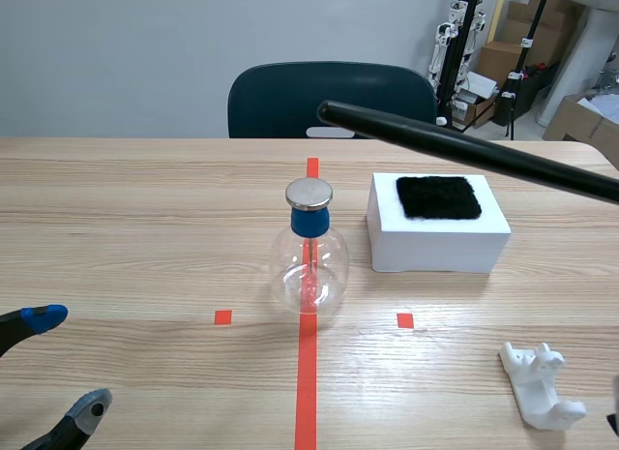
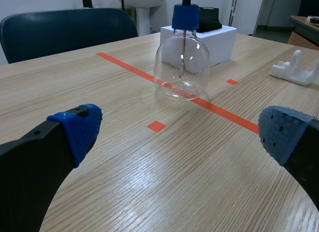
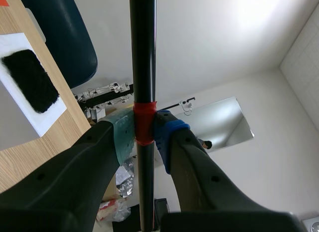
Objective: Do the electroscope experiment. move the rod toward and away from the electroscope
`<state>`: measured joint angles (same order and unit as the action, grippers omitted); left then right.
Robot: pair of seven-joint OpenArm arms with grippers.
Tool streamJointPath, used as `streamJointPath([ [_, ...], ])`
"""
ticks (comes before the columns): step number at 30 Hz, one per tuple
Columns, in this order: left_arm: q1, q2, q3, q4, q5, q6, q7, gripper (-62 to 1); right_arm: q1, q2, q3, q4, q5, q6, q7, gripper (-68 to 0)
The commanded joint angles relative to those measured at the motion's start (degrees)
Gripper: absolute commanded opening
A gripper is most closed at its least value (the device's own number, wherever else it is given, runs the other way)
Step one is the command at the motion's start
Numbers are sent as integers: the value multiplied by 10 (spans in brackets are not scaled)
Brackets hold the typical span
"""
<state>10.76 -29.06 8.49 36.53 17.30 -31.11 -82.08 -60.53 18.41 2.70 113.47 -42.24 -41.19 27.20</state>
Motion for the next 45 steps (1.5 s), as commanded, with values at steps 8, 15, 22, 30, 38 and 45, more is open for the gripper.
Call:
streamJointPath([
  [8,-2,-7,-6,6,-6,1,-10,14,4,0,2,3,2,-29,6,-673],
  [15,-2,-7,-6,6,-6,1,-10,14,4,0,2,3,2,-29,6,-673],
  [22,-2,-7,-6,6,-6,1,-10,14,15,0,2,3,2,19,6,-673],
  [30,-2,-7,-6,6,-6,1,-10,14,66,0,-2,3,2,126,2,-673],
  [38,-2,-7,-6,6,-6,1,-10,14,123,10,-56,3,-16,114,-61,-673],
  [45,-2,-7,-6,6,-6,1,-10,14,216,57,-73,3,-28,106,-206,-673],
])
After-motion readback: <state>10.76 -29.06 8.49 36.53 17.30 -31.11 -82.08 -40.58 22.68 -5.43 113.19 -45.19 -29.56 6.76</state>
